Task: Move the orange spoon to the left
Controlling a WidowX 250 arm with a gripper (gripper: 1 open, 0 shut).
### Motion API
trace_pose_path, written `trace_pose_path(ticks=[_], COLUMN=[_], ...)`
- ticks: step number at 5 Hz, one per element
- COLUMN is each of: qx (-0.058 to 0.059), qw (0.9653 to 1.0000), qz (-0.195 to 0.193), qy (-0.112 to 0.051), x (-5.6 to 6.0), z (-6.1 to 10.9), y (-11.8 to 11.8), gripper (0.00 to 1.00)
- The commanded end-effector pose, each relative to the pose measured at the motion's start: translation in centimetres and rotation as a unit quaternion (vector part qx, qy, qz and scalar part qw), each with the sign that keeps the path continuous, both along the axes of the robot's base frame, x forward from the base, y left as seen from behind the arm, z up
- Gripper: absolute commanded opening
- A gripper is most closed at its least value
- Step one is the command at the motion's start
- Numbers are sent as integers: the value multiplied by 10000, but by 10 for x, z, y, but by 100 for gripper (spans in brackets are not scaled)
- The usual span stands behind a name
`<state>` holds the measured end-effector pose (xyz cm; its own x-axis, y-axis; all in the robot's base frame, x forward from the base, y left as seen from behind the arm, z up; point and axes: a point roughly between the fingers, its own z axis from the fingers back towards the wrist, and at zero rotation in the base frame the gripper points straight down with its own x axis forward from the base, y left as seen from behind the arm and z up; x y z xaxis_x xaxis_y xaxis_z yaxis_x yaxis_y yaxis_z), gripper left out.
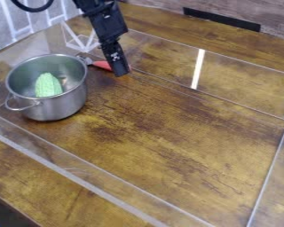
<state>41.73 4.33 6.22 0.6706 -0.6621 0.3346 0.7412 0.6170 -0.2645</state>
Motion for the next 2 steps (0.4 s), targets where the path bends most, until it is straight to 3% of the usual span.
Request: trace_pose_path(ticks=[1,2], qx=[39,-21], qw=[9993,9993], qz=[128,159], qy=[-353,-335], x=[8,8], z=[29,34], y=[12,11], gripper=[0,0])
